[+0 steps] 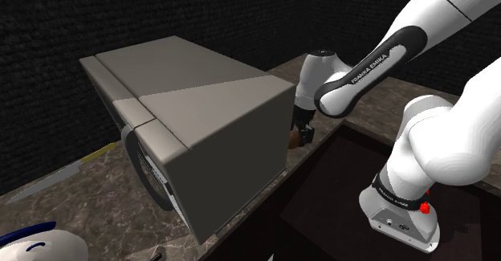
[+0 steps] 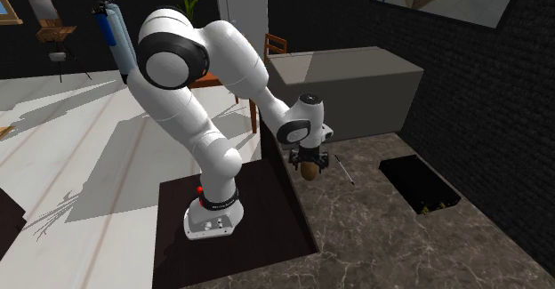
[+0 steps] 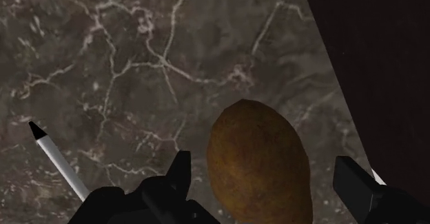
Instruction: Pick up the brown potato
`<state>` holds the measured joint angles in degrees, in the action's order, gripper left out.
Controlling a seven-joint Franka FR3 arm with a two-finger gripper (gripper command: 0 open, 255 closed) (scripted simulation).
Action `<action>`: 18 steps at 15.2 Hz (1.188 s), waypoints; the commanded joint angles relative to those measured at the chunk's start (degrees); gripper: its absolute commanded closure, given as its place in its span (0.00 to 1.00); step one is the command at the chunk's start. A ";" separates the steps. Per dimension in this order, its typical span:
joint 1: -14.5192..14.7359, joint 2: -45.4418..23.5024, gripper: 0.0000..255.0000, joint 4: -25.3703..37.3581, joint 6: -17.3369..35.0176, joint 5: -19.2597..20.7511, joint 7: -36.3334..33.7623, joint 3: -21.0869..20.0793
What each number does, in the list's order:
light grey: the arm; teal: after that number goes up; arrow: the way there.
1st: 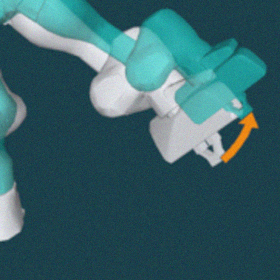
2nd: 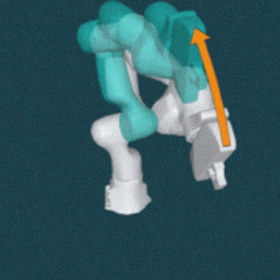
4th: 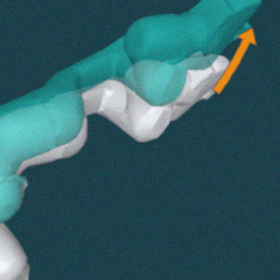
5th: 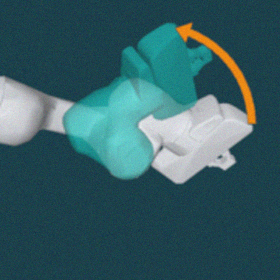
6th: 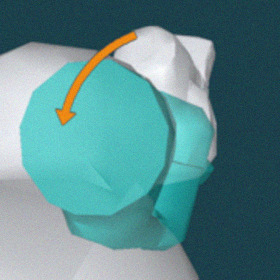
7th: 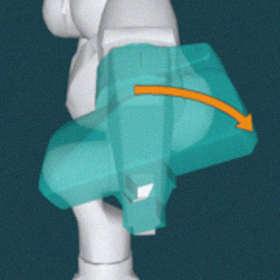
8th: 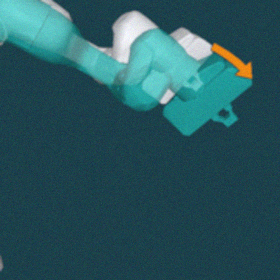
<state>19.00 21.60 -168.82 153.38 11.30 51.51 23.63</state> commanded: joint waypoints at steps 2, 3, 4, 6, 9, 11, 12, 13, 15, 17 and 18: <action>0.58 -2.00 0.00 -0.10 2.14 -0.50 0.50 0.59; 0.54 -1.90 1.00 -0.06 2.01 -0.47 0.52 0.59; 0.55 -1.91 1.00 -0.07 2.04 -0.48 0.52 0.60; 0.54 -1.91 1.00 -0.10 2.07 -0.47 0.51 0.60; 0.54 -1.92 1.00 -0.10 2.07 -0.47 0.50 0.59; 0.54 -1.92 1.00 -0.10 2.07 -0.47 0.51 0.59; 0.58 -2.00 1.00 -0.10 2.14 -0.50 0.50 0.59; 0.23 -0.84 1.00 0.04 0.85 -0.19 0.23 0.26; -0.33 1.40 1.00 0.37 -1.71 0.27 -0.23 -0.34; -0.77 3.53 1.00 0.78 -4.23 0.56 -0.58 -0.90; -0.95 4.55 1.00 1.01 -5.47 0.66 -0.73 -1.16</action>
<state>18.17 25.28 -168.13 149.14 11.91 50.93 22.70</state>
